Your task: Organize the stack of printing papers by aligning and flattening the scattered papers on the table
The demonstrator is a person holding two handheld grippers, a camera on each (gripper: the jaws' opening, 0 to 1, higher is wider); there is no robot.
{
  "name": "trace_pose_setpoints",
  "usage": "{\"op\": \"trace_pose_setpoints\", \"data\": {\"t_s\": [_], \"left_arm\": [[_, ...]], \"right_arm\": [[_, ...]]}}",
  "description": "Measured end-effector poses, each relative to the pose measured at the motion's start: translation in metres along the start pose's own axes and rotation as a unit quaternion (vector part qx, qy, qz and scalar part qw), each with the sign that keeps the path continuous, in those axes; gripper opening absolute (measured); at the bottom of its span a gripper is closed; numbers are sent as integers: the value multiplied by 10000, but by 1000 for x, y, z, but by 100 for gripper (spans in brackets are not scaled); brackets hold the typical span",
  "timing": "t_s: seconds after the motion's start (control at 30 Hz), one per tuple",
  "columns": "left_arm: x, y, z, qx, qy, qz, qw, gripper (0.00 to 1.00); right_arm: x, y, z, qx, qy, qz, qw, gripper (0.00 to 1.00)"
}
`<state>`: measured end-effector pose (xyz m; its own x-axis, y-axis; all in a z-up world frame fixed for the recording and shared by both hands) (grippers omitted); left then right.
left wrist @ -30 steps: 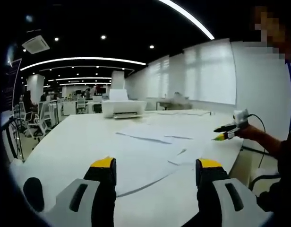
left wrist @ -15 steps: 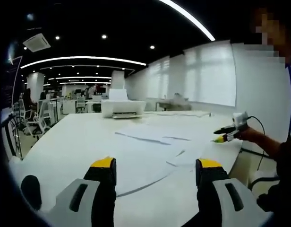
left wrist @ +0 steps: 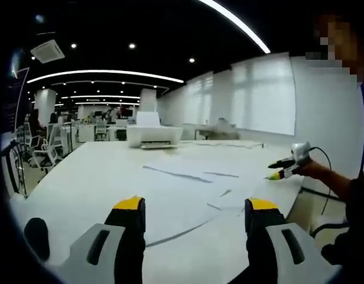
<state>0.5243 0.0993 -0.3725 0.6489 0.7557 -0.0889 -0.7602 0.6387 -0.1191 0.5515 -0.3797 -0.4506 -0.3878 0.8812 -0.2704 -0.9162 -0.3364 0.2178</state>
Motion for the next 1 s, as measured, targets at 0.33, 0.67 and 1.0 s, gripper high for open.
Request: {"op": "trace_pose_setpoints", "data": {"t_s": [0.33,0.67,1.0], "left_arm": [[-2,-1,2,-22,-33,-43,10000,72],[-1,2,3,-27,-45,-31,10000,72],[-1,1,1,-5,-30,-42,10000,72]], "right_arm": [[2,-3,-2,83,252,69,9996,44],[1,-5,-1,121,328,87,9994,44],[2,-6,-2,137,489,206,9985,33]]}}
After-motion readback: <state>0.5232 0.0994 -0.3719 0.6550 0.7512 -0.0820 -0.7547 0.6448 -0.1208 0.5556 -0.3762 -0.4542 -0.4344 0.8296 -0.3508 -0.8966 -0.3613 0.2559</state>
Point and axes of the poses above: the point that each gripper's makers call its tool centre point, and the gripper's own axes: y roughly backward along the fingers, x roughly to its left, z roughly out of its top, the point moved 5 cm from there along y, roughly backward along the fingers, and after that the axes turned 14 degrees about -x, right-handed, at the moved point
